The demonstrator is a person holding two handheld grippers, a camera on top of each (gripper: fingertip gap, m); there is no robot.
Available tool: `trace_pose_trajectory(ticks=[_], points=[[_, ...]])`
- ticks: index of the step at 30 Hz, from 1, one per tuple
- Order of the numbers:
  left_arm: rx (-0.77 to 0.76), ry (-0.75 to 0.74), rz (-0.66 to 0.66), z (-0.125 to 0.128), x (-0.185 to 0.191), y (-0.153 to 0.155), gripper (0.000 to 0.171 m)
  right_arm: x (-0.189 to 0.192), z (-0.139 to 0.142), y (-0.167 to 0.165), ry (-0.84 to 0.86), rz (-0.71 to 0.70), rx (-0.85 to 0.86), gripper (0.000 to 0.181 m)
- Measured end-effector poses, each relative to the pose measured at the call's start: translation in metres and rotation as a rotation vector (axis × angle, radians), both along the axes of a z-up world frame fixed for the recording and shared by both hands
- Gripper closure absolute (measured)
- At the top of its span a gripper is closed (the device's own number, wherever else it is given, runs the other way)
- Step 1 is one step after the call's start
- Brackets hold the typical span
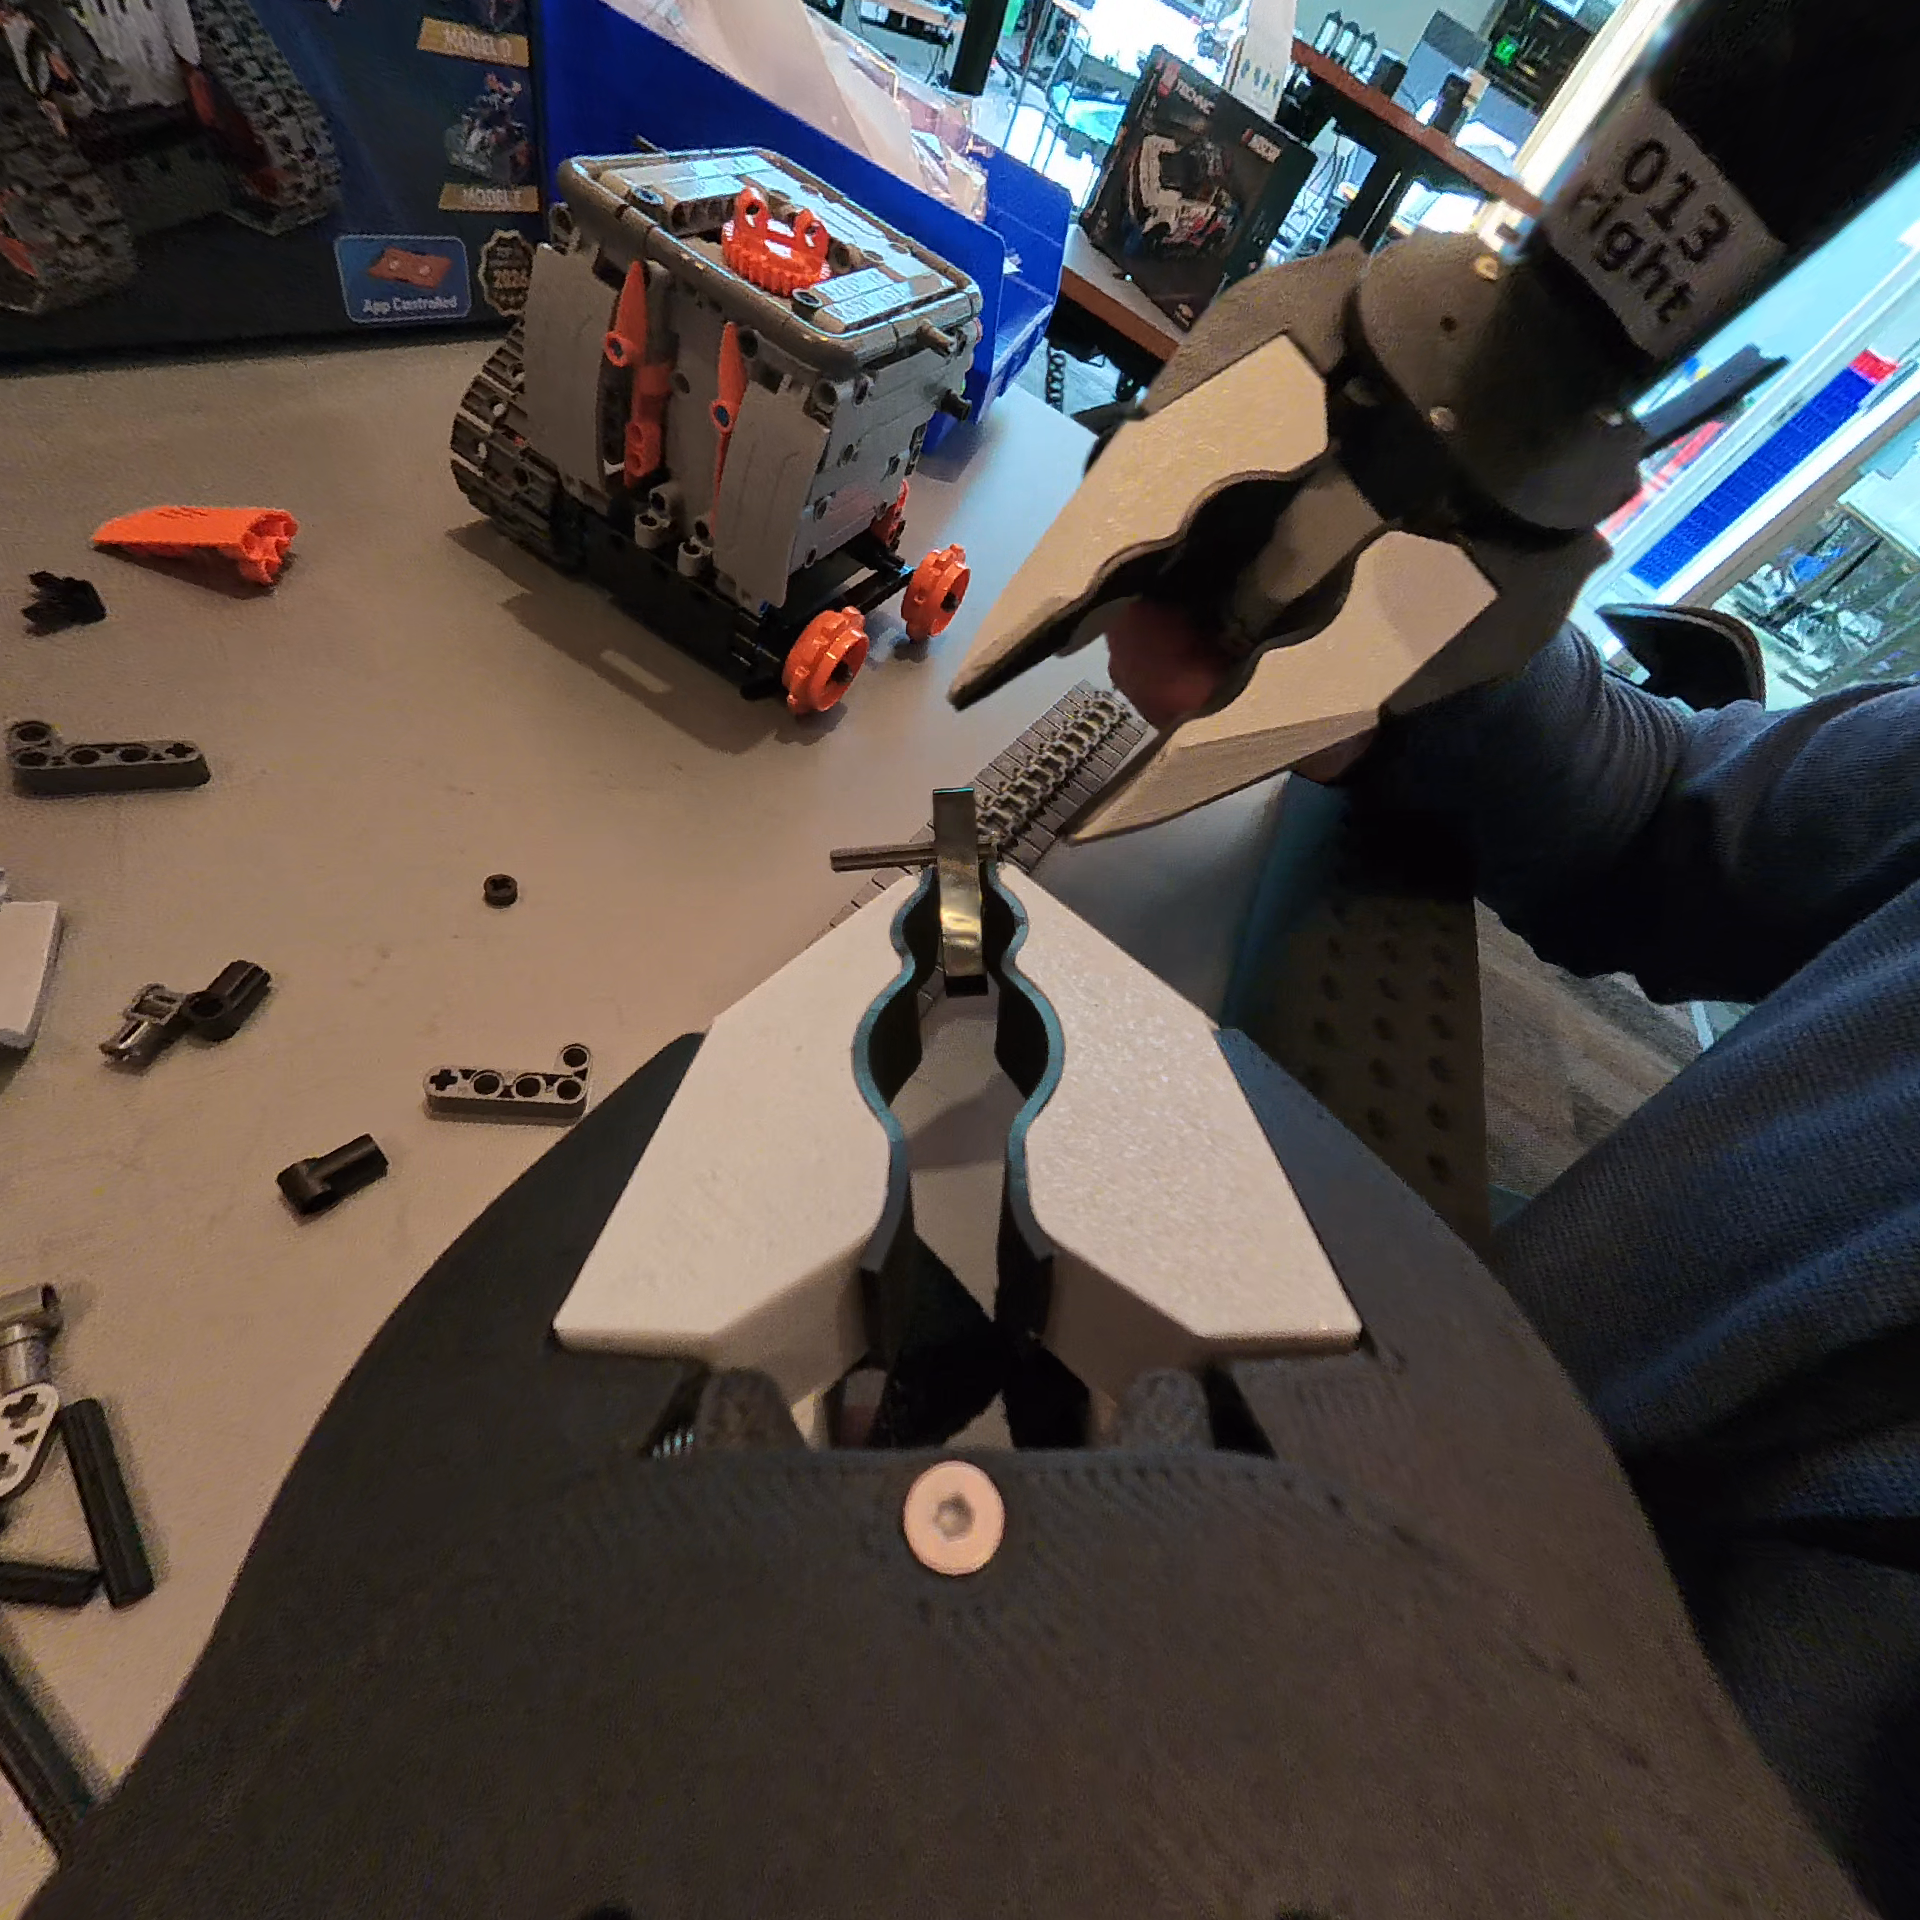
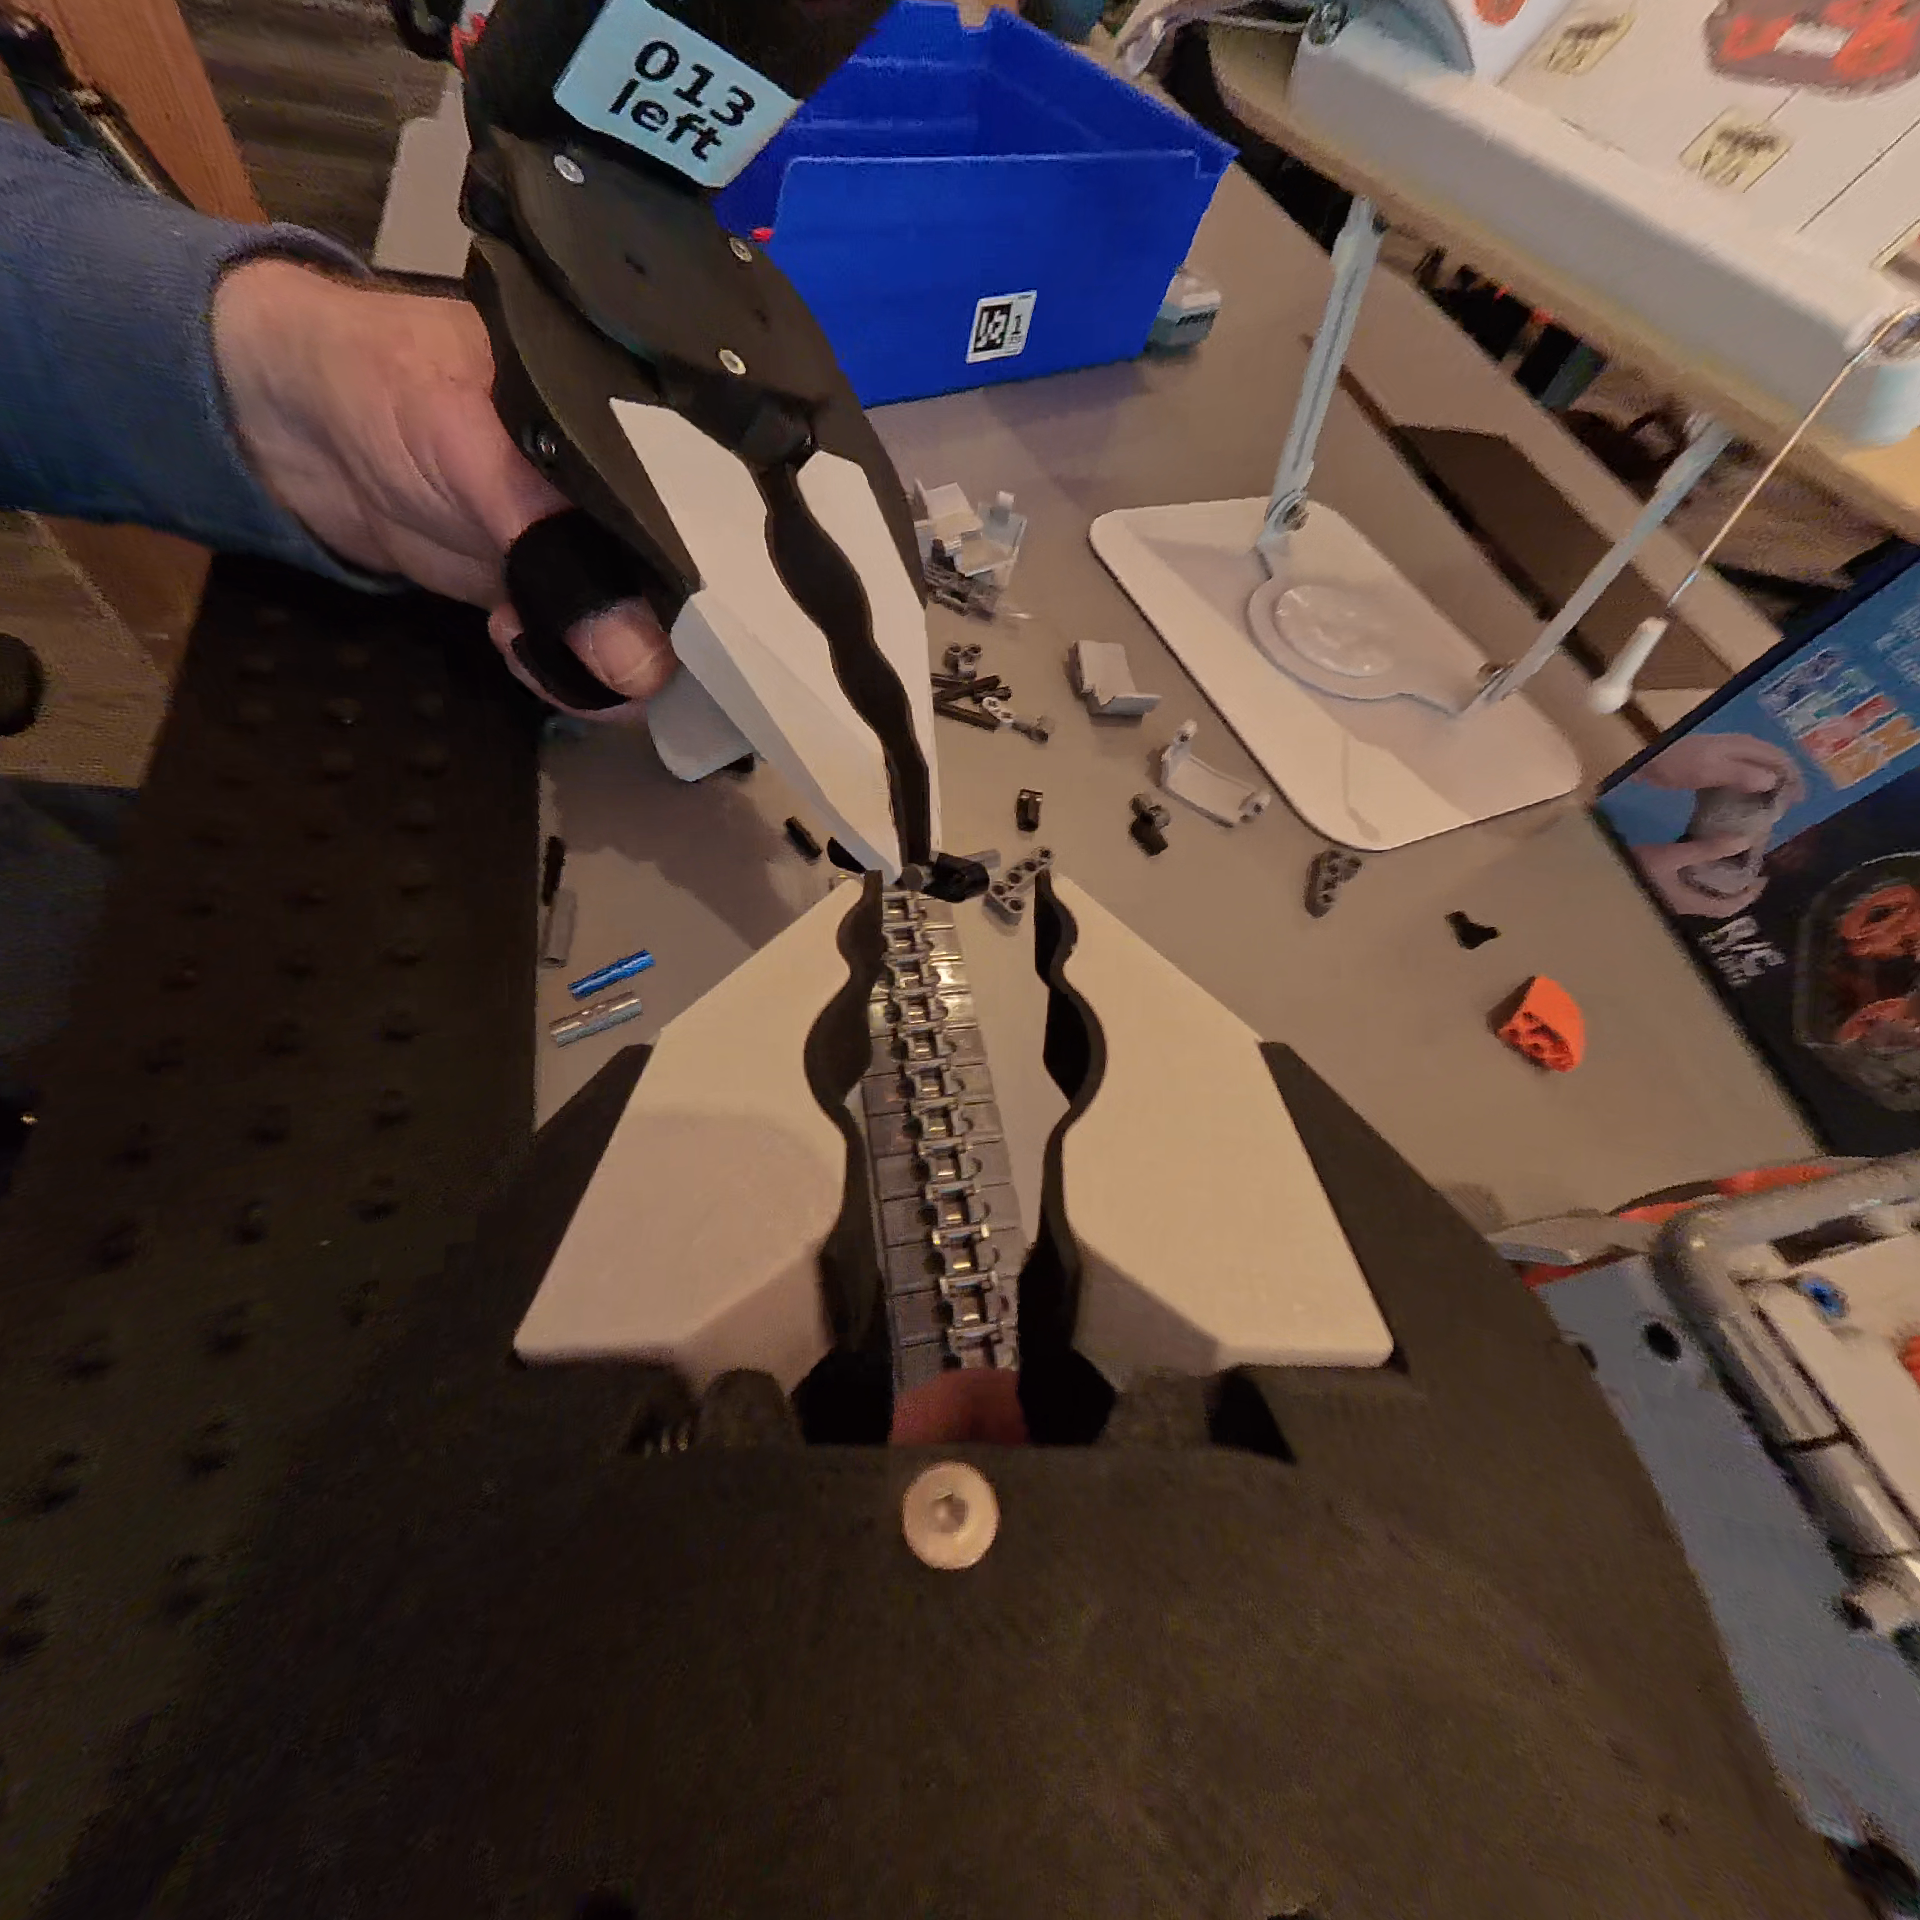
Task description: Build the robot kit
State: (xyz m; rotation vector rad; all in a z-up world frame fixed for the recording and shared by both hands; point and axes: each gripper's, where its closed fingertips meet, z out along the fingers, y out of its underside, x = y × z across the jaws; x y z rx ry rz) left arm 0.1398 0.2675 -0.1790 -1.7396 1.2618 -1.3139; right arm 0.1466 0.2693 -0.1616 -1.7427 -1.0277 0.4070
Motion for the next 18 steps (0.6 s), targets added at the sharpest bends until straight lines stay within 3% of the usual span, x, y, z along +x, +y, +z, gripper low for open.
trace_pose_trajectory(ticks=[4, 8, 10, 14, 18], points=[[0.057, 0.004, -0.038, 0.001, 0.001, -0.009, 0.165, -0.003, -0.012, -0.001, 0.043, 0.036, -0.089, 0.163], [0.116, 0.043, -0.088, -0.003, -0.005, -0.016, 0.165, -0.004, -0.014, -0.005, 0.056, 0.063, -0.136, 0.158], [0.177, 0.094, -0.123, -0.012, -0.011, -0.021, 0.164, -0.003, -0.016, -0.006, 0.052, 0.067, -0.150, 0.152], [0.274, 0.209, -0.185, -0.033, -0.031, -0.025, 0.164, -0.007, -0.028, -0.009, 0.028, 0.095, -0.206, 0.164], [0.294, 0.278, -0.228, -0.048, -0.051, -0.027, 0.165, -0.022, -0.033, -0.019, 0.015, 0.164, -0.232, 0.163]])
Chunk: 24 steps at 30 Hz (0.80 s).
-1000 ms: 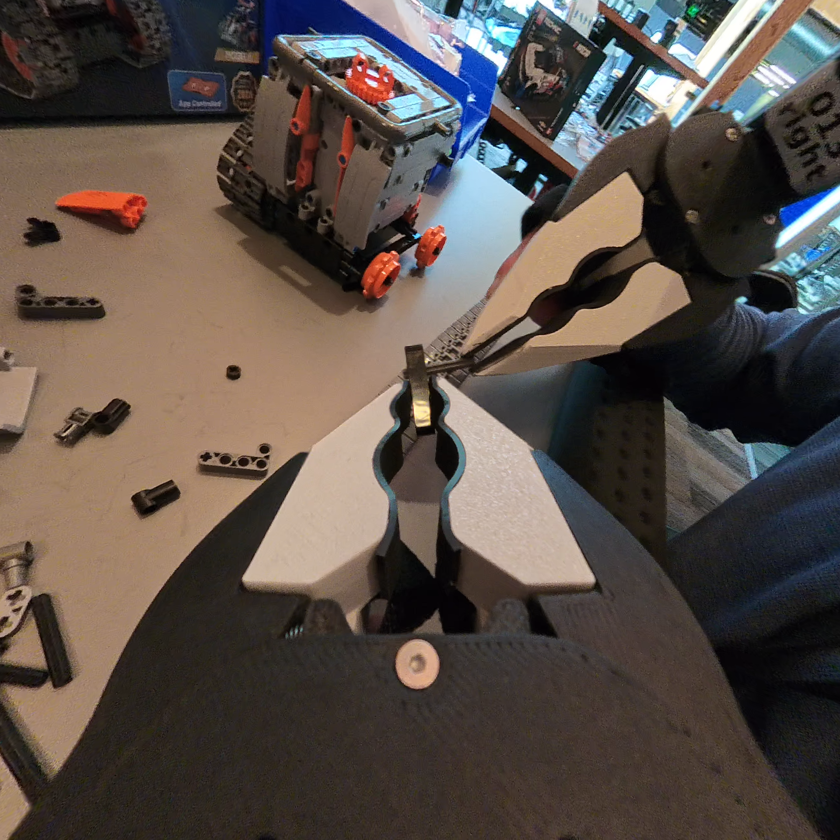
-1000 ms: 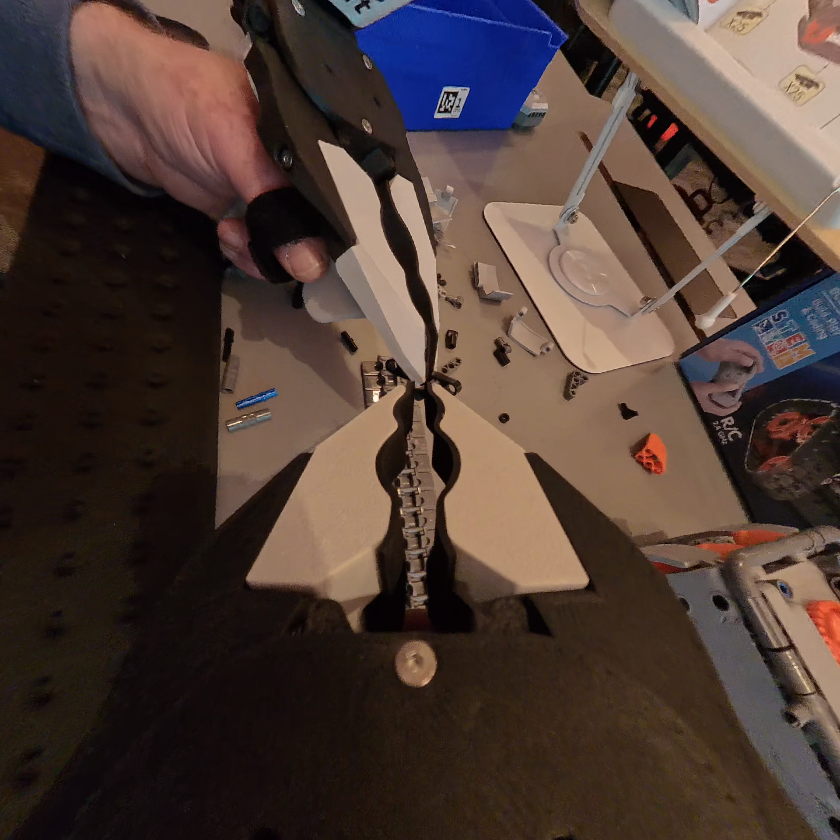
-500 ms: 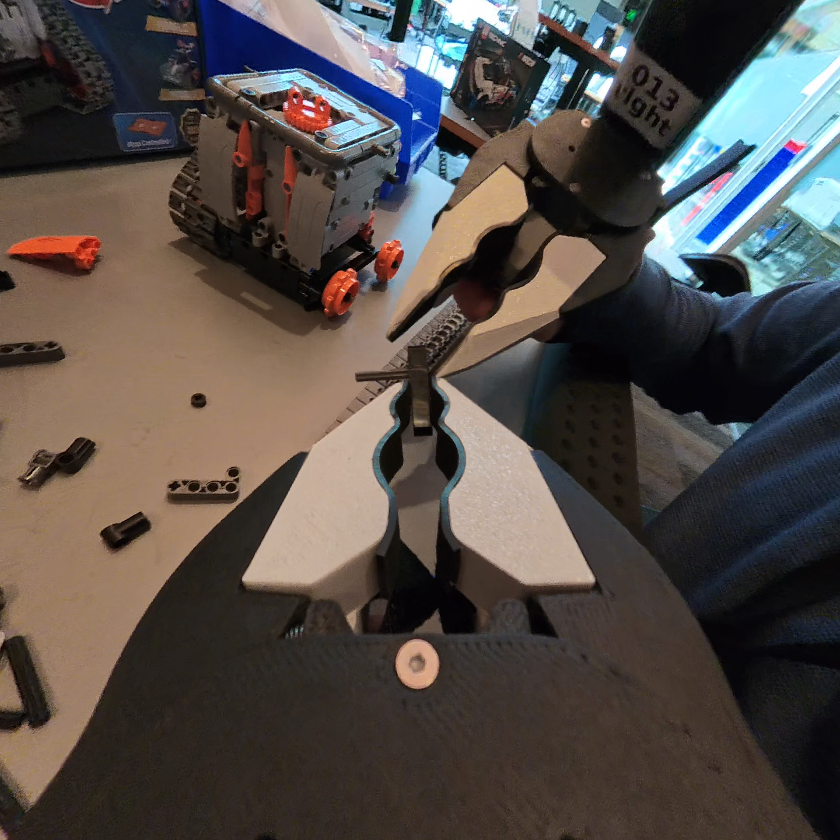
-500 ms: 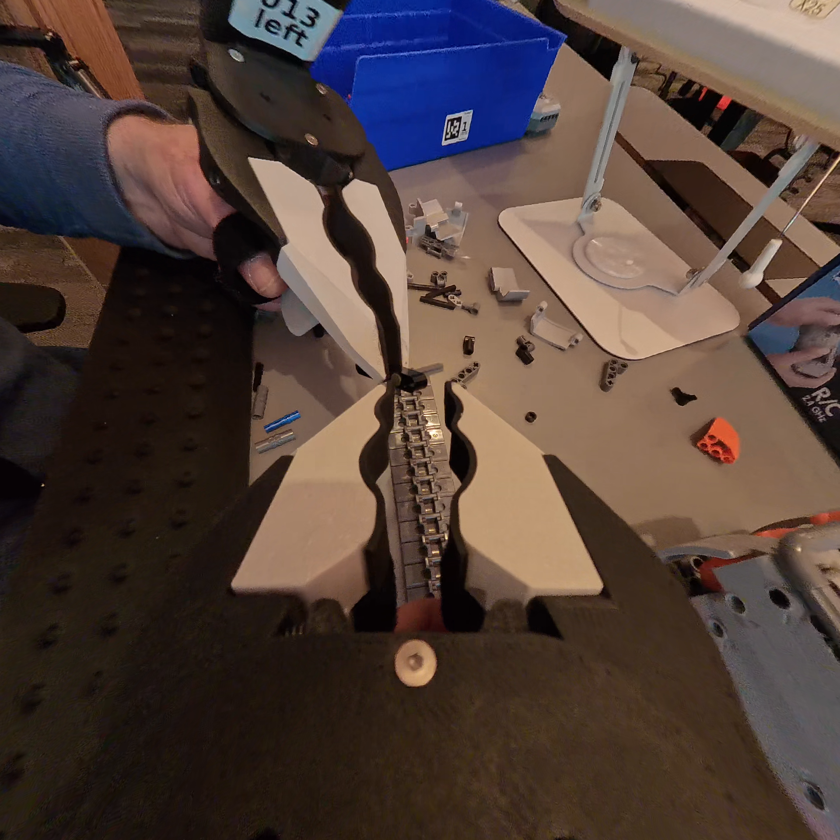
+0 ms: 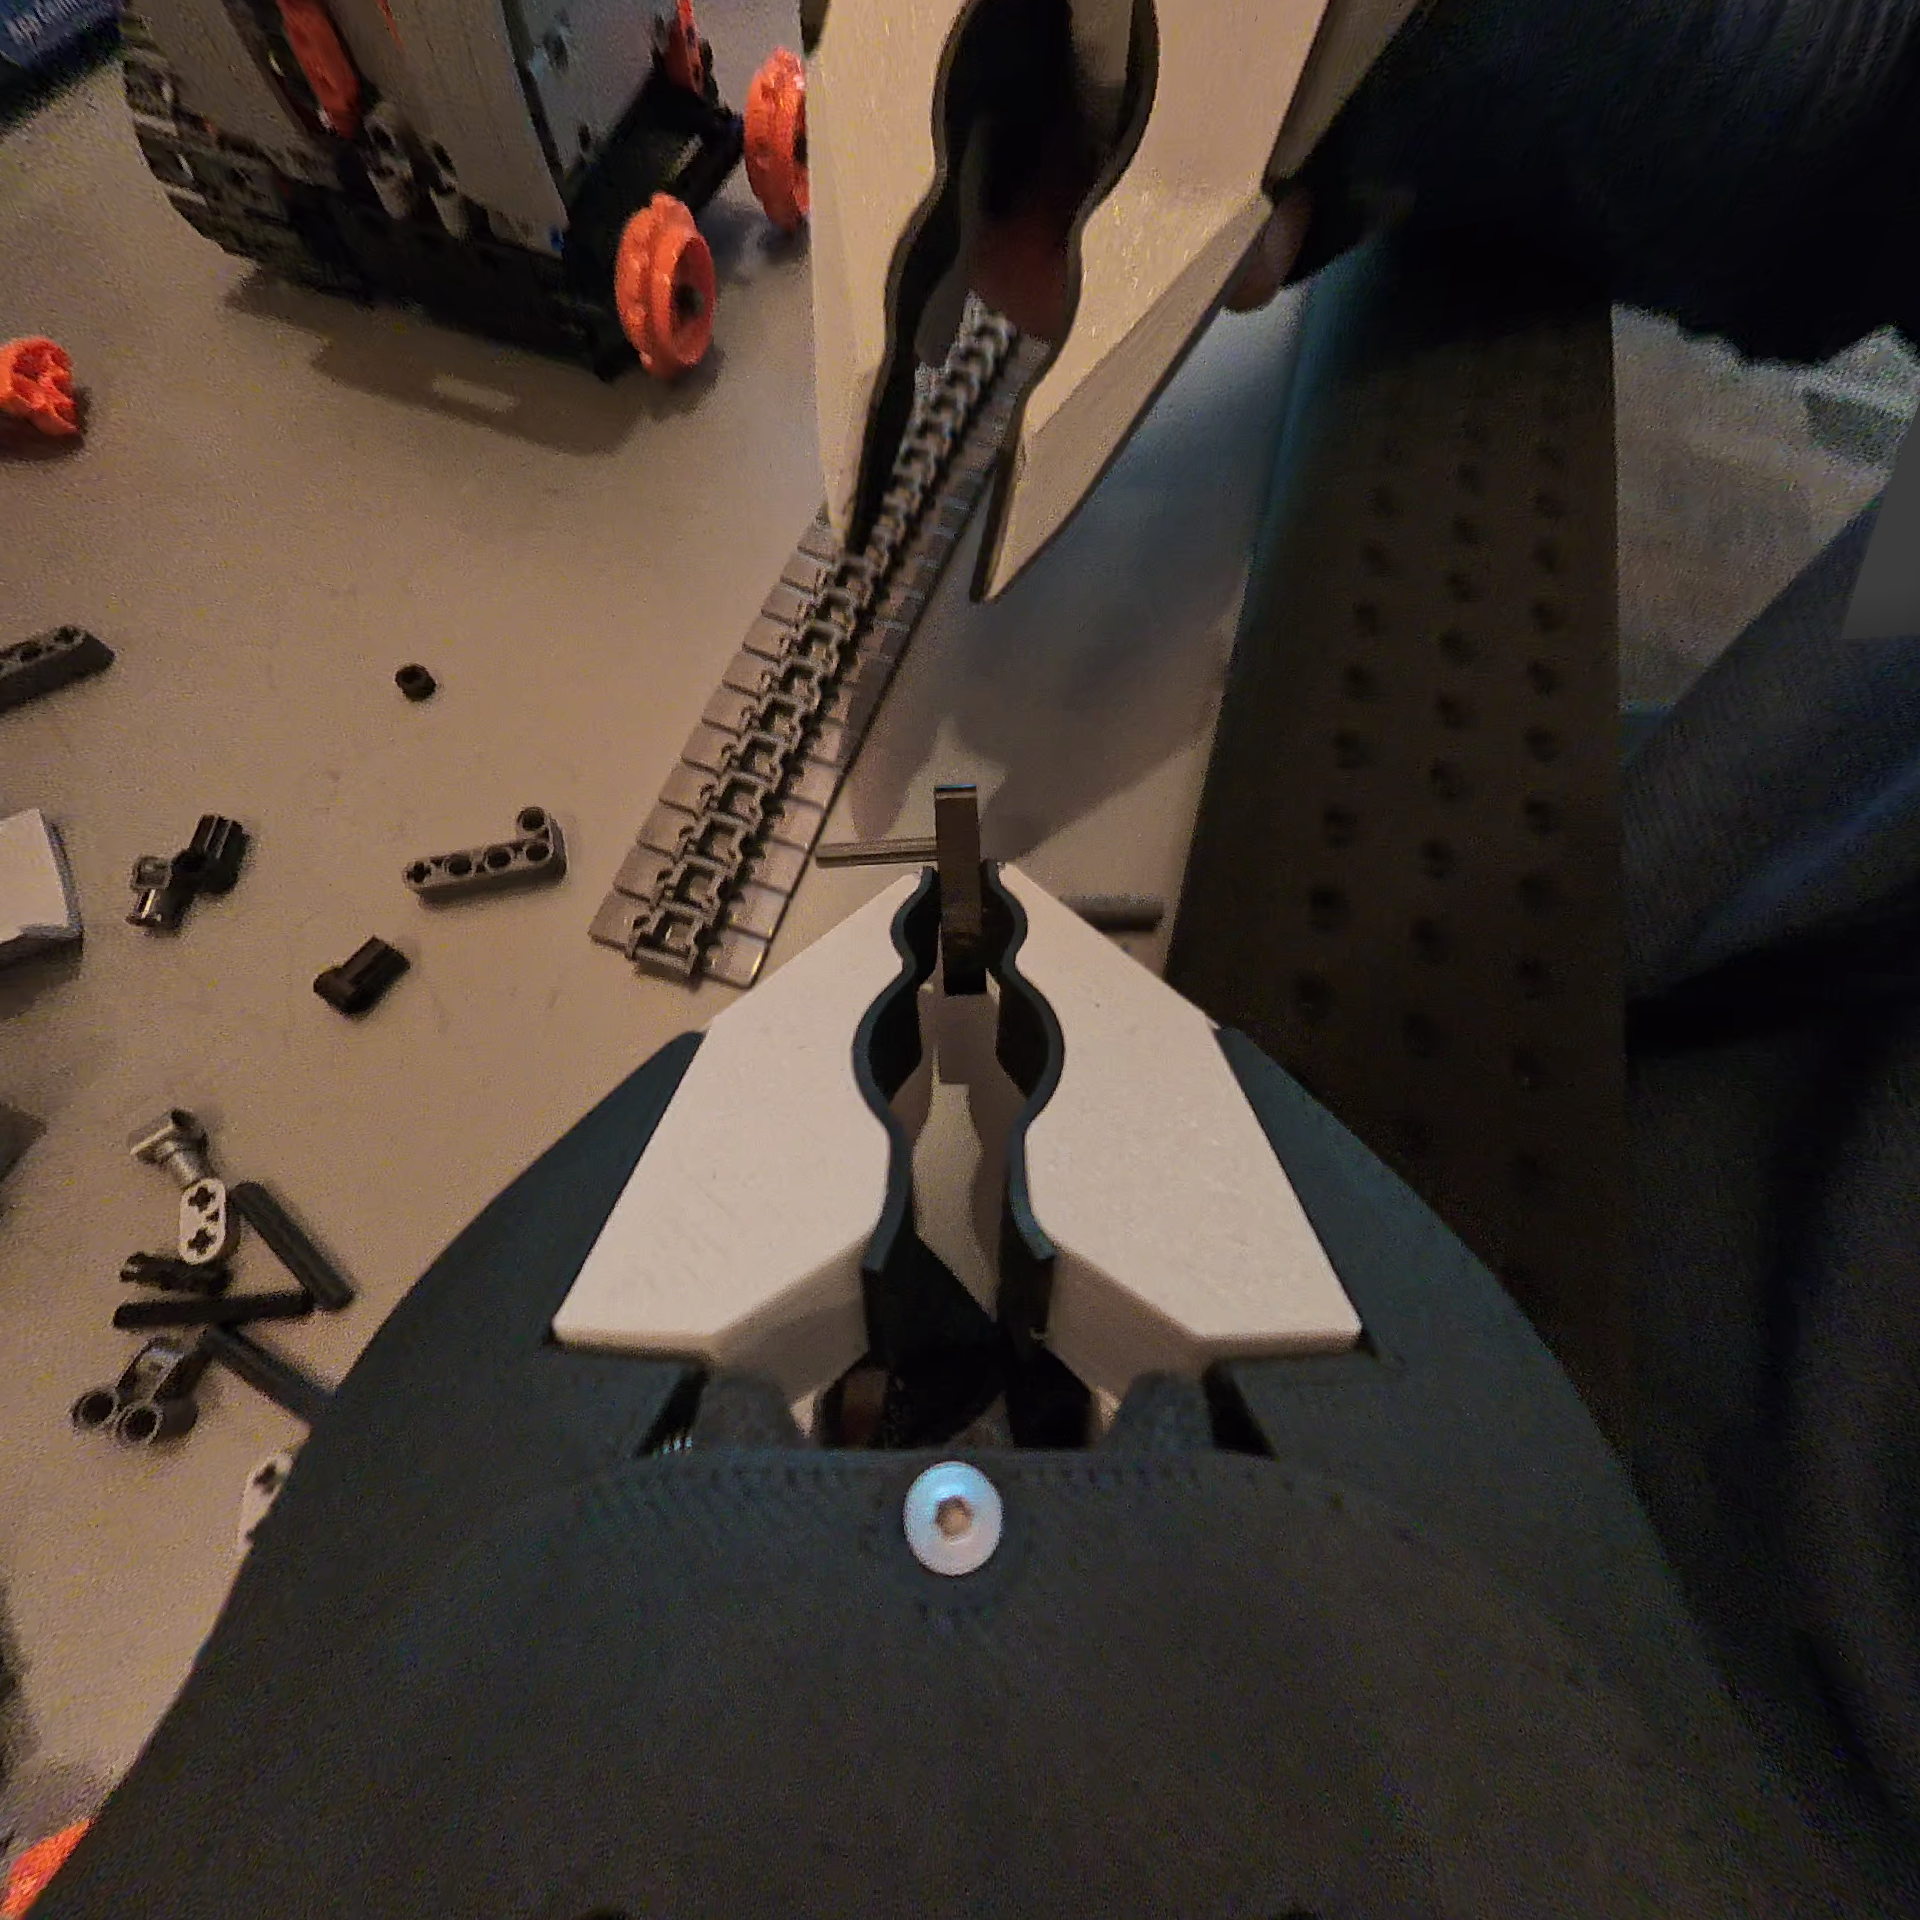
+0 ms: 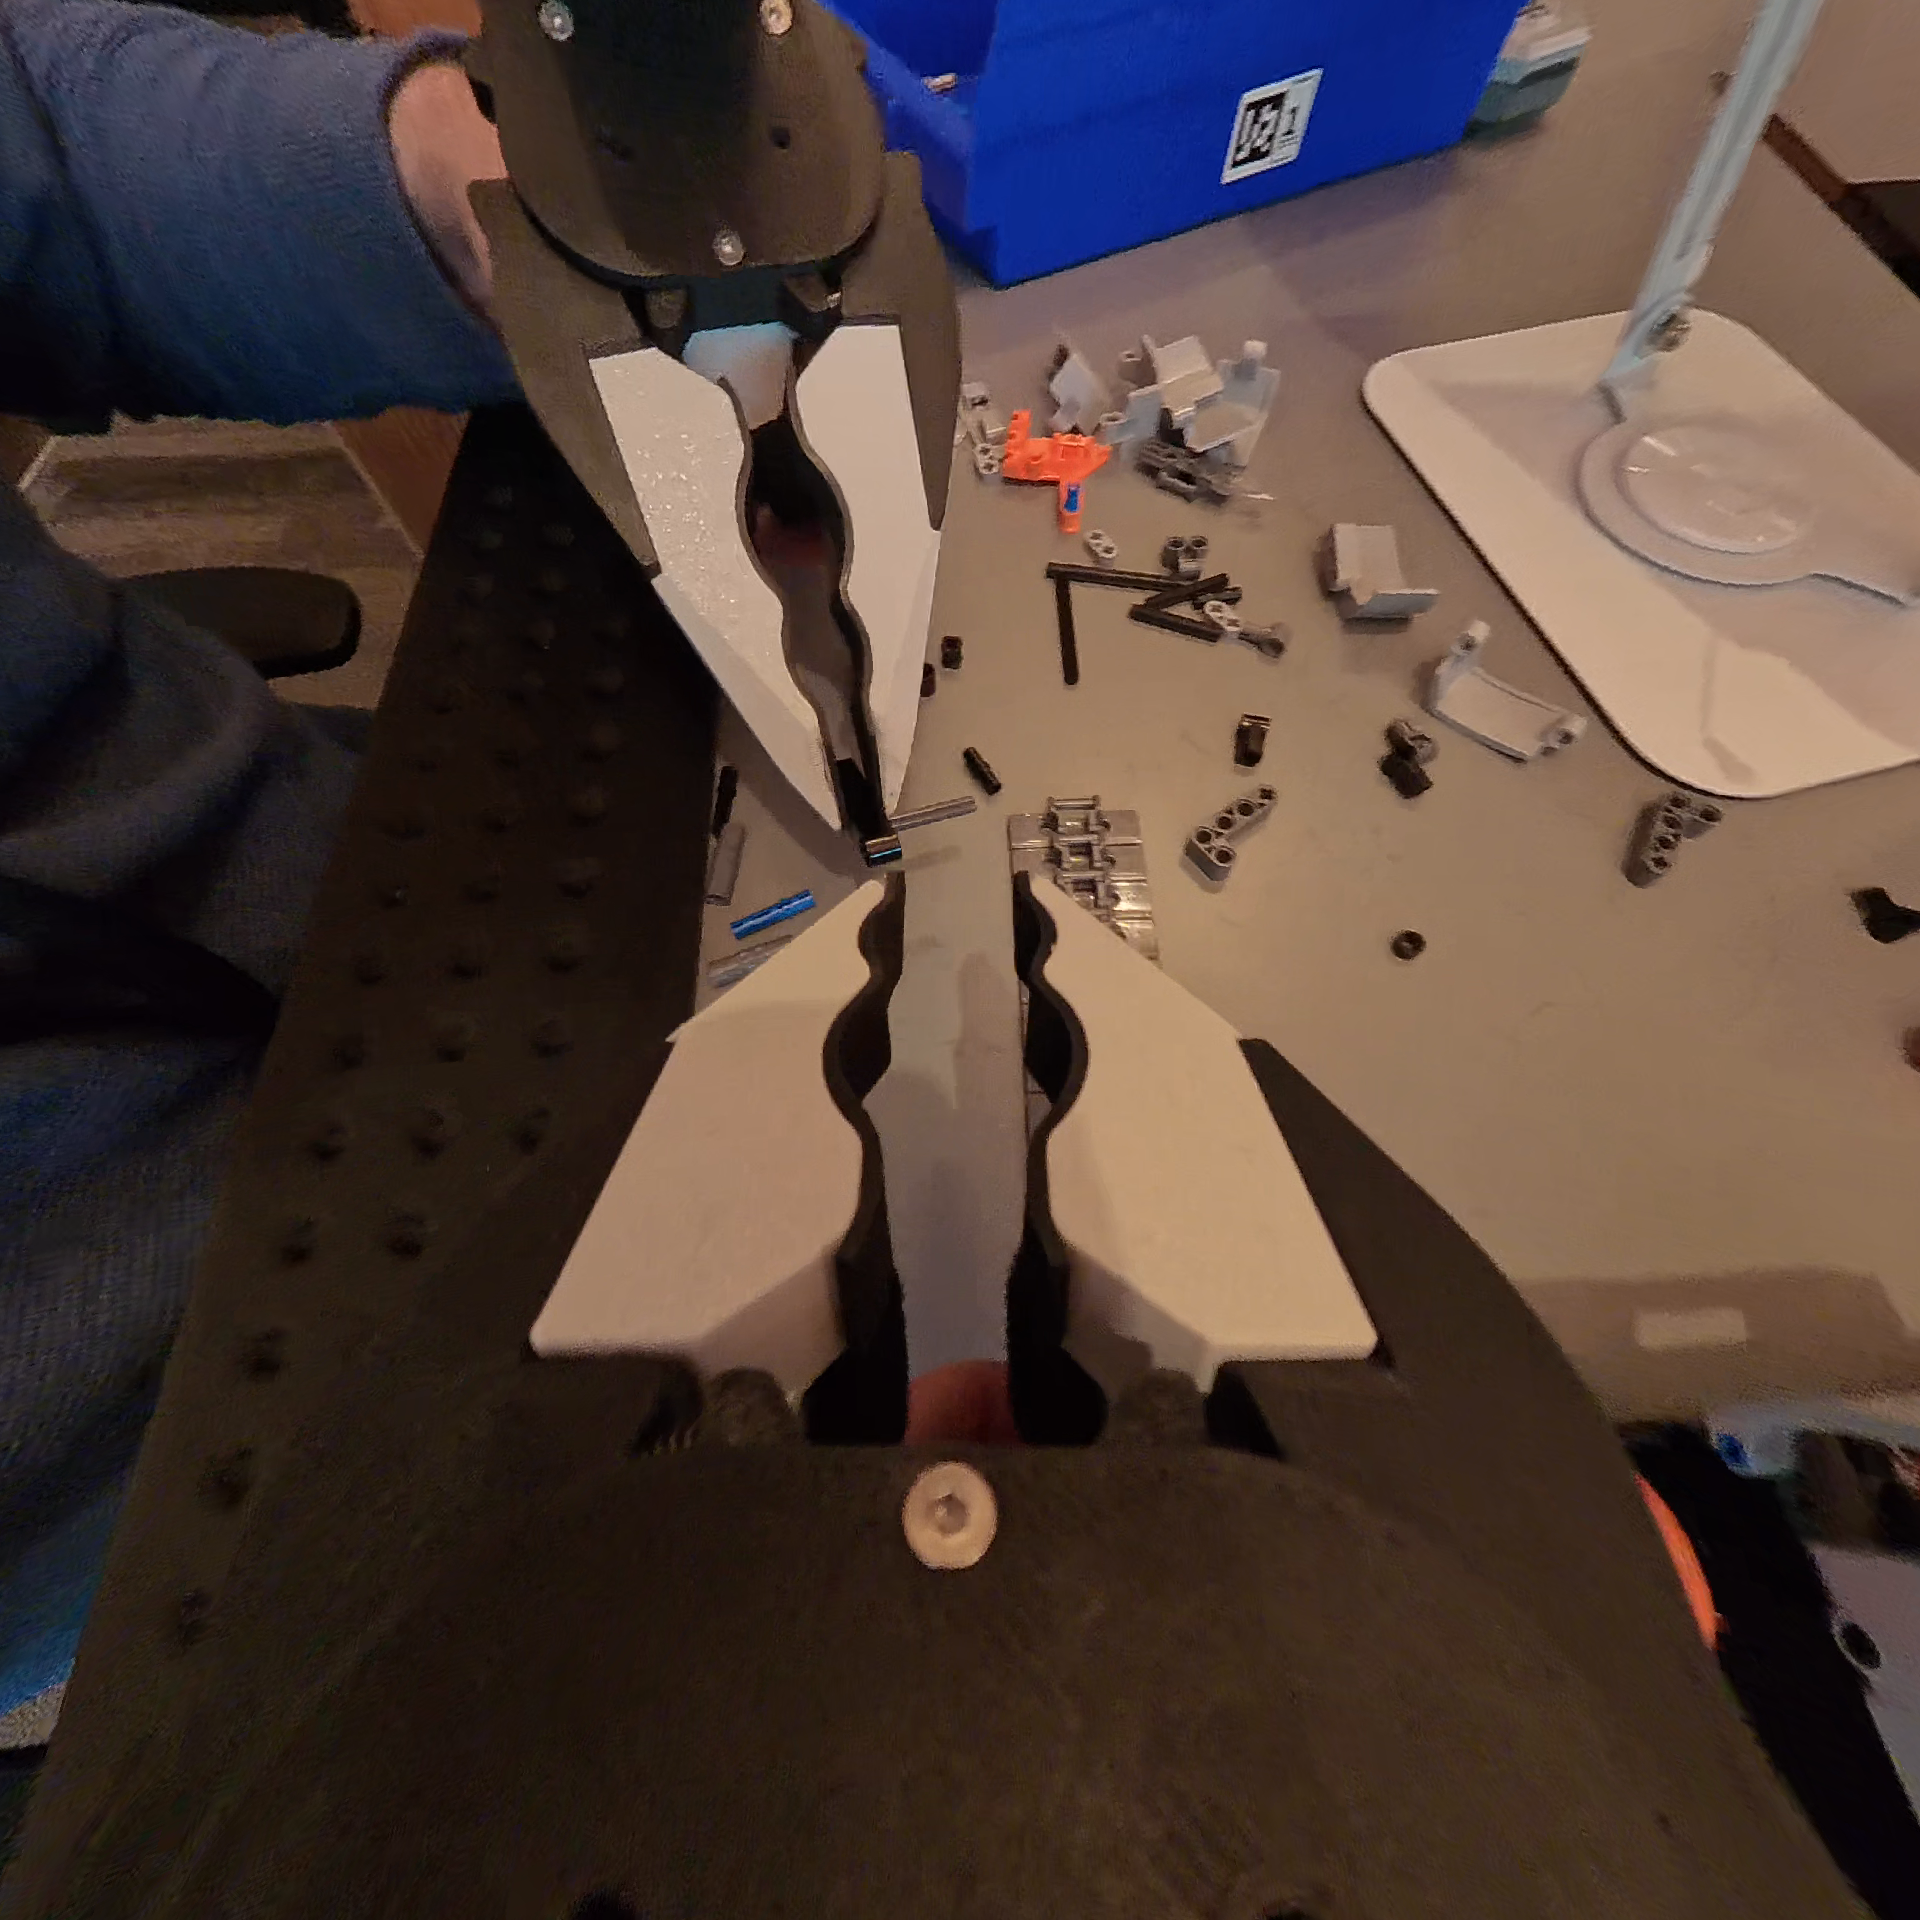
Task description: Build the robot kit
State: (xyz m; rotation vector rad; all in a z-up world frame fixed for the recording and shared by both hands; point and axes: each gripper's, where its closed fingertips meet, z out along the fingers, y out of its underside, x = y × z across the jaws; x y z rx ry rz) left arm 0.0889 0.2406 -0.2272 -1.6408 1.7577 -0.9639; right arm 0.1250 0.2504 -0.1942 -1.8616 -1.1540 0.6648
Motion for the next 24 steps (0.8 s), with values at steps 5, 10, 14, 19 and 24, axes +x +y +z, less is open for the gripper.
trace_pose_trajectory(ticks=[5, 10, 14, 19, 24], points=[[0.116, 0.125, -0.071, -0.017, -0.027, 0.003, 0.164, -0.015, -0.010, -0.001, -0.040, 0.041, -0.024, 0.164], [0.176, 0.191, -0.134, -0.027, -0.037, 0.002, 0.164, -0.020, -0.026, 0.001, -0.080, 0.055, -0.058, 0.165], [0.211, 0.217, -0.157, -0.035, -0.039, 0.002, 0.164, -0.022, -0.030, 0.000, -0.082, 0.065, -0.079, 0.166], [0.215, 0.200, -0.163, -0.031, -0.043, 0.001, 0.160, -0.031, -0.030, 0.002, -0.094, 0.100, -0.075, 0.166], [0.265, 0.190, -0.091, -0.016, -0.061, 0.016, 0.151, -0.046, -0.032, 0.011, -0.141, 0.143, -0.054, 0.167]])
